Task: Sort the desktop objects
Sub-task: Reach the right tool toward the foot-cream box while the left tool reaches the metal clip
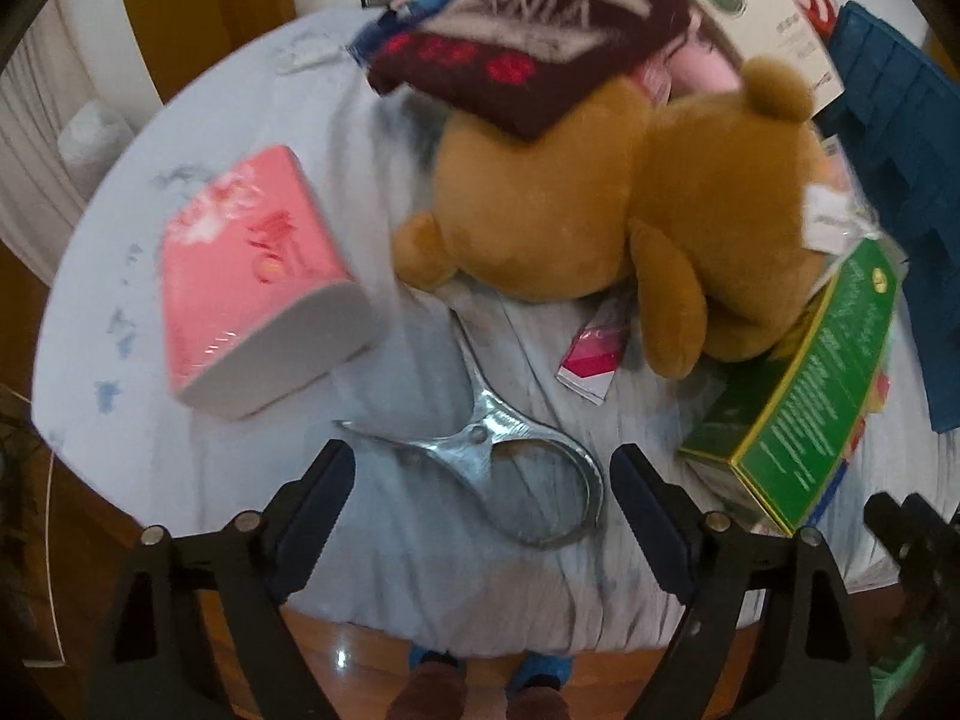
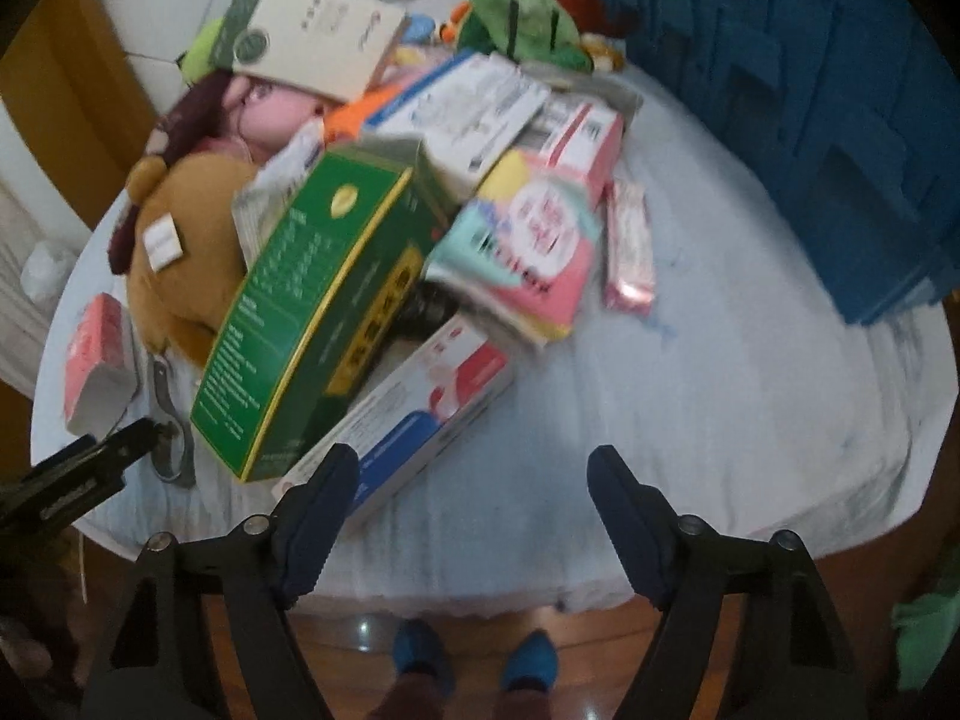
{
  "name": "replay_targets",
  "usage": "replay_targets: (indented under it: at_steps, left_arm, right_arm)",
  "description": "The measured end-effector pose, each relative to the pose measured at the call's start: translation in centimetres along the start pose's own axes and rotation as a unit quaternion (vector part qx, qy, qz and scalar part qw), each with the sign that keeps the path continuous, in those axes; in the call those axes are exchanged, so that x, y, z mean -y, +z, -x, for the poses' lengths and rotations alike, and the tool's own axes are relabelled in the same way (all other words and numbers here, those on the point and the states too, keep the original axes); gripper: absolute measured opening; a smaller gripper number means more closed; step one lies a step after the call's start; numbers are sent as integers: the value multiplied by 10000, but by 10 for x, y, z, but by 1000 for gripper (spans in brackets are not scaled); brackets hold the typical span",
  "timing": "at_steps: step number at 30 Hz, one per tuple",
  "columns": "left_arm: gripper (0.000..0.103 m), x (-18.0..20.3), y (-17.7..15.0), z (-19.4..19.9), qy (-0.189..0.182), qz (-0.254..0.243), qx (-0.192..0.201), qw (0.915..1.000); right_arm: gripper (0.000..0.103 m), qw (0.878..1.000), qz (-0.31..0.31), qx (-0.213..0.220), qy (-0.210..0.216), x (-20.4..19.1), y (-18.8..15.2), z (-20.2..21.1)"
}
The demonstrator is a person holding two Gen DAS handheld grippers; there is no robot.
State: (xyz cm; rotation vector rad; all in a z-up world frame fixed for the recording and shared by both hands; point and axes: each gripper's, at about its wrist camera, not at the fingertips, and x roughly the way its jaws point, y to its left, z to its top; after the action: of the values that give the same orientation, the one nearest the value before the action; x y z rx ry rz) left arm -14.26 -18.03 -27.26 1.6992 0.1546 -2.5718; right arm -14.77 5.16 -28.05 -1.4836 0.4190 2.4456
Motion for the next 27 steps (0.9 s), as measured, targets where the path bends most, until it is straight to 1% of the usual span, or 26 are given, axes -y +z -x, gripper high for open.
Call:
replay_targets:
  at_steps: [2, 4, 5, 7, 9, 11, 13, 14, 15, 16, 17, 18, 19, 21, 23, 24, 27]
  left_arm:
    - [81, 0, -1, -11, -166, 32, -175, 9997]
    - [80, -2, -2, -14, -289, 57, -180, 9994]
    - [80, -2, -2, -14, -297, 24, -152, 9994]
    - [81, -3, -1, -15, -313, -49, -88, 9995]
    - [81, -7, 3, -17, -322, -20, -19, 9995]
    - [81, -8, 8, -21, -324, -18, 20, 9995]
    - [81, -9, 11, -29, -252, -29, -120, 9996]
    - [79, -8, 9, -33, -203, -138, -146, 9996]
    - [76, -7, 8, -31, -174, -258, -99, 9995]
    - [72, -6, 5, -30, -189, -374, -109, 9991]
    - [67, -7, 1, -28, -204, -471, -99, 9986]
    - [64, -9, -2, -27, -215, -552, -94, 9982]
    - [63, -11, -4, -25, -228, -611, -105, 9978]
    - [63, -16, -6, -24, -254, -626, -136, 9976]
    - [63, -17, -5, -25, -309, -608, -158, 9975]
    - [63, -16, -4, -25, -304, -582, -148, 9977]
    - [63, -9, -2, -29, -148, -550, -132, 9983]
  right_arm:
    - [80, 9999, -102, -72, 1, -7, -1, -8]
    - [84, 9996, -237, -137, 58, -12, -2, -15]
    - [87, 9994, -283, -166, 80, -15, -1, -19]
    - [90, 9992, -329, -212, 100, -21, 0, -27]
    - [94, 9988, -384, -283, 123, -26, 2, -36]
    - [94, 9985, -413, -353, 51, -31, 2, -47]
    - [94, 9985, -346, -421, -108, -34, 2, -58]
    - [94, 9985, -309, -441, -139, -35, 1, -61]
    - [89, 9984, -241, -475, -169, -35, 1, -64]
    - [81, 9985, -124, -458, -265, -36, -1, -63]
    - [58, 9984, -37, -422, -382, -36, -2, -61]
    - [48, 9979, 30, -384, -514, -33, -2, -58]
    - [46, 9975, 25, -397, -580, -28, -3, -56]
    - [41, 9977, -112, -448, -493, -14, -3, -54]
    - [42, 9977, -201, -486, -432, -4, -3, -52]
    - [44, 9977, -238, -498, -381, -2, -3, -52]
    - [47, 9979, -108, -516, -368, -1, -3, -51]
